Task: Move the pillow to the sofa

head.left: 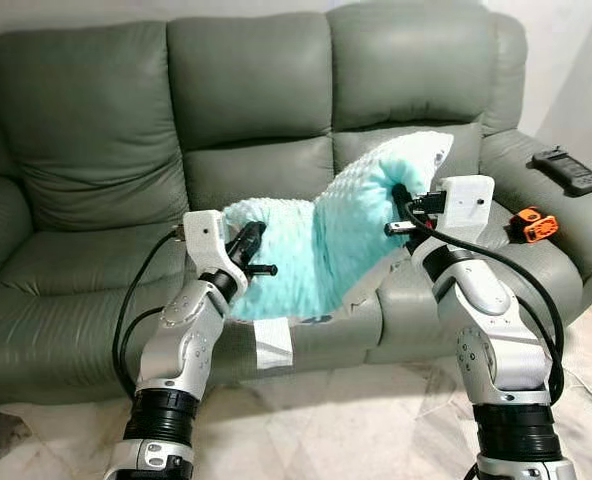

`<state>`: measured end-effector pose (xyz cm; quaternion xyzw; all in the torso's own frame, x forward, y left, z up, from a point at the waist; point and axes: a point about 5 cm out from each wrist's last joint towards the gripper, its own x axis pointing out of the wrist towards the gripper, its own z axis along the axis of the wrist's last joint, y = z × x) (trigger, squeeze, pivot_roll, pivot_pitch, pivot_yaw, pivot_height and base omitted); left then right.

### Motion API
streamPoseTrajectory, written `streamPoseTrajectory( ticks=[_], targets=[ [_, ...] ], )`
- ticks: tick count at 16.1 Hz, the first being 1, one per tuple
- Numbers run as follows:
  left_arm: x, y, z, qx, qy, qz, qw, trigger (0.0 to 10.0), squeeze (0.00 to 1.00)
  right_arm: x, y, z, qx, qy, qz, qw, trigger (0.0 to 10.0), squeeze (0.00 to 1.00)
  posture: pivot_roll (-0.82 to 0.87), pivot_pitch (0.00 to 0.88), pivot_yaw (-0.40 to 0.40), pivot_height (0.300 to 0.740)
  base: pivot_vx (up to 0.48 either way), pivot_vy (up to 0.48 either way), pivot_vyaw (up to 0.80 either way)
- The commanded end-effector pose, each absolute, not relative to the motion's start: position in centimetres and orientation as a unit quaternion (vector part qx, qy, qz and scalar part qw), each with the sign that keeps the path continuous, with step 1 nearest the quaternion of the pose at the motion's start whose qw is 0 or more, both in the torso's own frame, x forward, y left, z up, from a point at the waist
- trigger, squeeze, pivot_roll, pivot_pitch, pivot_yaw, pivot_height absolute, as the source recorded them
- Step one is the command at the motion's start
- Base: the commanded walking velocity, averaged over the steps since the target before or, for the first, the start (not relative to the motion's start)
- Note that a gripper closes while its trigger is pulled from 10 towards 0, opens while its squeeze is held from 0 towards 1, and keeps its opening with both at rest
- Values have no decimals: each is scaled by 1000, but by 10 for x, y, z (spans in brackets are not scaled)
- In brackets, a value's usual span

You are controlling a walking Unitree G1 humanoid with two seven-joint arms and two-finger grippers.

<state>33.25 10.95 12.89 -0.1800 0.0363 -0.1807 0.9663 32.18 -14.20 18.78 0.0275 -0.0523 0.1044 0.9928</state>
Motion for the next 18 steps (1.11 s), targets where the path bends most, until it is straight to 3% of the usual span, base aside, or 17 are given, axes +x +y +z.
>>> streamPoseTrajectory(
  ticks=[1,5,7,18],
  targets=[
    [334,108,136,-172,25,-186,967,10000,0,322,-137,194,28,-65,115,991,10000,0,-247,0,36,740,0,0,0],
    [334,108,136,-172,24,-186,967,10000,0,321,-137,194,28,-65,115,991,10000,0,-246,0,36,740,0,0,0],
    [337,124,140,-135,-12,-130,982,10000,0,315,-129,195,34,-83,155,984,10000,0,-239,0,40,740,480,0,0],
    [338,128,142,-122,-25,-105,987,10000,0,312,-127,192,42,-83,168,981,10000,0,-242,0,47,740,480,0,0]
  ],
)
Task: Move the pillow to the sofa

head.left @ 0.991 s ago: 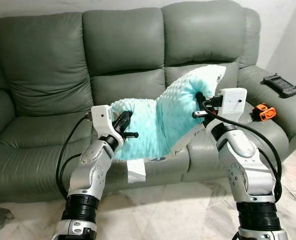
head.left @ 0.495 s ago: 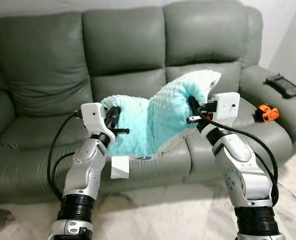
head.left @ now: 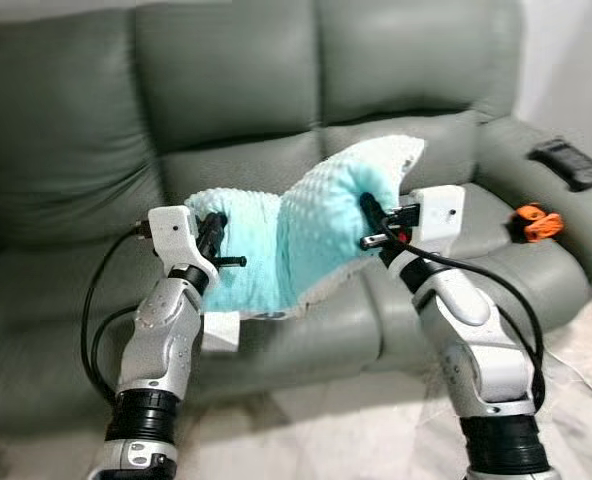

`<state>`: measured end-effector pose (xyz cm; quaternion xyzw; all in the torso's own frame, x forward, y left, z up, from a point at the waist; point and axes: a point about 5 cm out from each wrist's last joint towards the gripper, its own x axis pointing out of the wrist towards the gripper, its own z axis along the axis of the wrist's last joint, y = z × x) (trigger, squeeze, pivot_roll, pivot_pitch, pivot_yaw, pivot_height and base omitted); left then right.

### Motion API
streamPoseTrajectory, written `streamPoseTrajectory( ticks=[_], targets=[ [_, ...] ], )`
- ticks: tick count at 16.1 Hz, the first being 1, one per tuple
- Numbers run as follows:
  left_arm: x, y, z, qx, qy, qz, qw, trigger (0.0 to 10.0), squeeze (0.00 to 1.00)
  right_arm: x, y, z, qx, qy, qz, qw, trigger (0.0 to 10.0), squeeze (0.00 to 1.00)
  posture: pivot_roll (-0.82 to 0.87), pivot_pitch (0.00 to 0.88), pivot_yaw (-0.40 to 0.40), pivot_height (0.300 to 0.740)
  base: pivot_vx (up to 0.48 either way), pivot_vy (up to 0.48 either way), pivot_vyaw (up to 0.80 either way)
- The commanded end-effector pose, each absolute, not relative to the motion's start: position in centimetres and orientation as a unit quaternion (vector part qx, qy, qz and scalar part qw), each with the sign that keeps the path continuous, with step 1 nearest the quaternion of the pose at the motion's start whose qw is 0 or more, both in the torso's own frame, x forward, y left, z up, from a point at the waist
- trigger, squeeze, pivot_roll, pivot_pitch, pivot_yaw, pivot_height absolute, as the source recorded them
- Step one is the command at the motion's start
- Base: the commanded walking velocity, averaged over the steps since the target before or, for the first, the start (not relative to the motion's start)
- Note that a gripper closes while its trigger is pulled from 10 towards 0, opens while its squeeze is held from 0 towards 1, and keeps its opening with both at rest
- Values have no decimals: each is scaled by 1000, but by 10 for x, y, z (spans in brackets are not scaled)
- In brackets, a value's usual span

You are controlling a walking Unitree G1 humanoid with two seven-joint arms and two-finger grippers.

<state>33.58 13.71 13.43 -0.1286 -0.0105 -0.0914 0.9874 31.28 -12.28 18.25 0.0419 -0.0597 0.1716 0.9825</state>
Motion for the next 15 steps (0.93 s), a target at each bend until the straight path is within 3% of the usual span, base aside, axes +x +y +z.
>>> streamPoseTrajectory(
  ticks=[1,8,15],
  targets=[
    [338,129,142,-121,-26,-102,987,10000,0,311,-127,192,43,-83,169,981,10000,0,-243,0,48,740,480,0,0],
    [340,133,143,-108,-29,-81,990,10000,0,309,-128,190,47,-80,176,980,10000,0,-241,0,49,740,431,34,0],
    [345,154,147,-54,-41,1,998,10000,0,308,-128,188,49,-82,174,980,10000,0,-231,0,58,740,0,0,0]
  ],
)
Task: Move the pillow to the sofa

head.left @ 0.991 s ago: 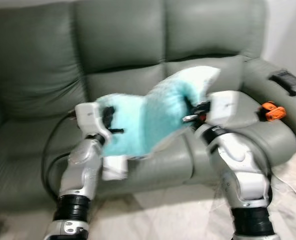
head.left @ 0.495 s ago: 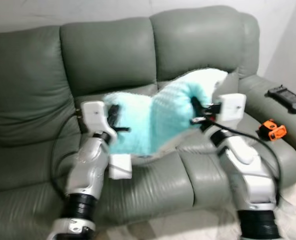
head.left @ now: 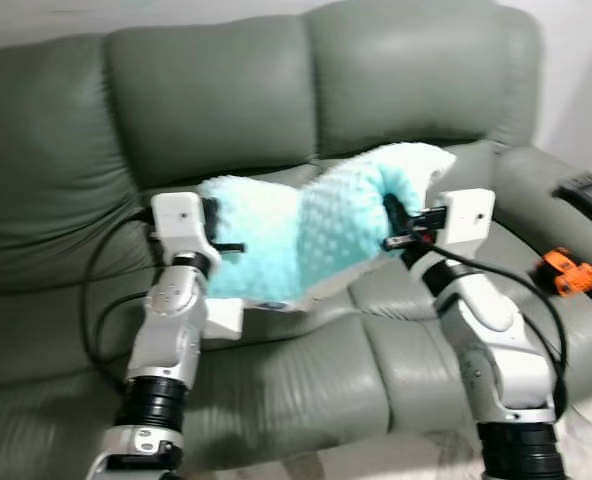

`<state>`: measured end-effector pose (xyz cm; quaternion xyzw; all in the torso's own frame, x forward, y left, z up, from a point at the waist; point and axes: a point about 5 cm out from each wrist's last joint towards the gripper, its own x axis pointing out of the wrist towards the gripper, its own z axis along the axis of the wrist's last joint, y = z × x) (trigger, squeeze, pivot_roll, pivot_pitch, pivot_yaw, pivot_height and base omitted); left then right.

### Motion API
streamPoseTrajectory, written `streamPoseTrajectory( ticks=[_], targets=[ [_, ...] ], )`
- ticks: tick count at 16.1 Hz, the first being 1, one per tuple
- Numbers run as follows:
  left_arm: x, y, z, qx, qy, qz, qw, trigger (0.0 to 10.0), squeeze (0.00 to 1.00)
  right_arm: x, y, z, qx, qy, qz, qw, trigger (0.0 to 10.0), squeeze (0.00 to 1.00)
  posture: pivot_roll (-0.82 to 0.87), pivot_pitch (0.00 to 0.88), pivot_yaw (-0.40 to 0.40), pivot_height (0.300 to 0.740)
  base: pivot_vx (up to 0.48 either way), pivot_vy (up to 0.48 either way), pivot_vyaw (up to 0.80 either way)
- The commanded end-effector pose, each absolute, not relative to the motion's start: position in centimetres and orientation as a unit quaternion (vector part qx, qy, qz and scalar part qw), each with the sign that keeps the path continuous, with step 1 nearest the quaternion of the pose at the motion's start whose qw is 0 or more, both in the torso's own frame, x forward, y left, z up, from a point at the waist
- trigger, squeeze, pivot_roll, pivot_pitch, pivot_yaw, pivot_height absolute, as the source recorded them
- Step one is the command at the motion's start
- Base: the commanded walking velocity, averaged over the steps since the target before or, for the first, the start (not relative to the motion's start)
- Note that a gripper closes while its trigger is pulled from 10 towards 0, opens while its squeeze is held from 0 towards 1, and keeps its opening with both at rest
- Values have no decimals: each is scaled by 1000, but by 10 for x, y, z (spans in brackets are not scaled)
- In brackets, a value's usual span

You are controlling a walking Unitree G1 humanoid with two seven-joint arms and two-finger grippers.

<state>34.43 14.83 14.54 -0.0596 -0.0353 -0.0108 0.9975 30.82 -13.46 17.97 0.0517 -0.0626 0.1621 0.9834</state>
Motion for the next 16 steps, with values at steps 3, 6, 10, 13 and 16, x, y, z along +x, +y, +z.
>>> streamPoseTrajectory(
  ticks=[3,6,10,13,16],
  targets=[
    [346,154,147,-49,-40,-4,998,10000,0,308,-127,189,48,-88,172,980,10000,0,-226,0,60,740,0,0,715],
    [347,152,145,-42,-33,-14,998,10000,0,309,-128,190,49,-91,169,980,10000,0,-226,0,61,740,0,0,800],
    [357,140,137,-38,-6,-63,997,10000,0,310,-133,183,47,-85,141,985,10000,0,-219,0,68,740,0,0,600],
    [362,123,127,-48,11,-120,992,10000,0,308,-144,166,40,-61,89,993,10000,0,-225,0,84,740,0,0,0],
    [363,113,115,-27,33,-160,986,10000,0,298,-155,149,50,-41,53,997,10000,0,-235,28,112,740,0,0,0]
  ],
)
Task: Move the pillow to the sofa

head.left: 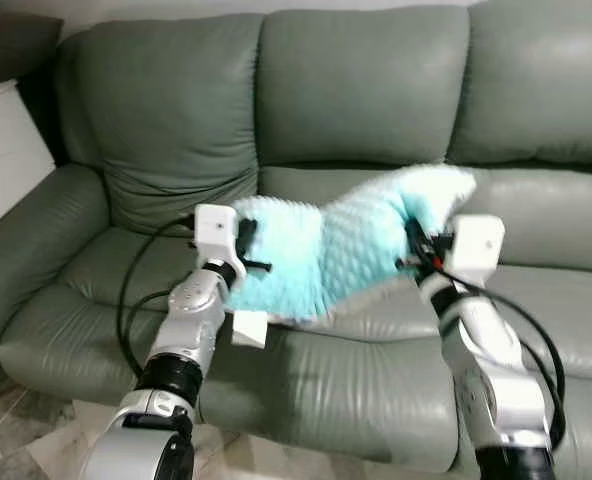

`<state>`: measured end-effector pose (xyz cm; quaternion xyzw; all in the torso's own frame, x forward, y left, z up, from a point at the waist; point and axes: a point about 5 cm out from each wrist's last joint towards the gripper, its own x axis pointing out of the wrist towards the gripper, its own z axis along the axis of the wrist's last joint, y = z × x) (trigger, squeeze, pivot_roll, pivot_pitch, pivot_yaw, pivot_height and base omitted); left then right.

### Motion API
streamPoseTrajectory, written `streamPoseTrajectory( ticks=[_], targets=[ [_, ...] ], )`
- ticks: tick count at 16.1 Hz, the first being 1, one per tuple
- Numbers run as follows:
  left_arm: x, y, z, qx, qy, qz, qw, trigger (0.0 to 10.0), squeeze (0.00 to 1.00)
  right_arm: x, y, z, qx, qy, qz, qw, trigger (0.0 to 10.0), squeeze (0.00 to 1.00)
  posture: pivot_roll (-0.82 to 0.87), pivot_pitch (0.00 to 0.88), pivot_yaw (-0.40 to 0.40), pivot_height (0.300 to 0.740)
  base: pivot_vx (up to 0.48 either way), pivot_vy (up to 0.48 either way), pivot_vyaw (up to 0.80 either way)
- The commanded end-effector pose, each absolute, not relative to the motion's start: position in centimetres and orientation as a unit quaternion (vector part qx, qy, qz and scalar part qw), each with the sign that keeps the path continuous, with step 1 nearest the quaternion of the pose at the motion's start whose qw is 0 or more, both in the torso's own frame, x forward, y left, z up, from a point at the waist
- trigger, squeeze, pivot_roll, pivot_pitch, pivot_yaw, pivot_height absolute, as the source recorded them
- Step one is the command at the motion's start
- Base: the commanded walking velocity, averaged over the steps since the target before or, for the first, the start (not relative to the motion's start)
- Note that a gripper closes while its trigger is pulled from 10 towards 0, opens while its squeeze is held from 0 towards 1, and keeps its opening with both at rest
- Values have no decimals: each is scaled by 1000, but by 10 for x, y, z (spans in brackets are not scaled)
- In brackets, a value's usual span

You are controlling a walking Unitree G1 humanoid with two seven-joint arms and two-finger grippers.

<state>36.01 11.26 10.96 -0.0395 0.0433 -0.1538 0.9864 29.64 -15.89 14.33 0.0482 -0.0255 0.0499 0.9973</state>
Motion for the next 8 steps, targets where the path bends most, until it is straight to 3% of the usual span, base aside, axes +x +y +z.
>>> streamPoseTrajectory(
  ticks=[1,8],
  targets=[
    [362,114,111,-18,39,-165,985,10000,0,293,-159,142,58,-31,41,997,10000,0,-234,66,128,740,0,0,0],
    [362,130,89,-4,85,-127,988,10000,0,290,-186,99,73,55,-6,996,10000,0,-218,251,148,740,0,0,0]
  ],
)
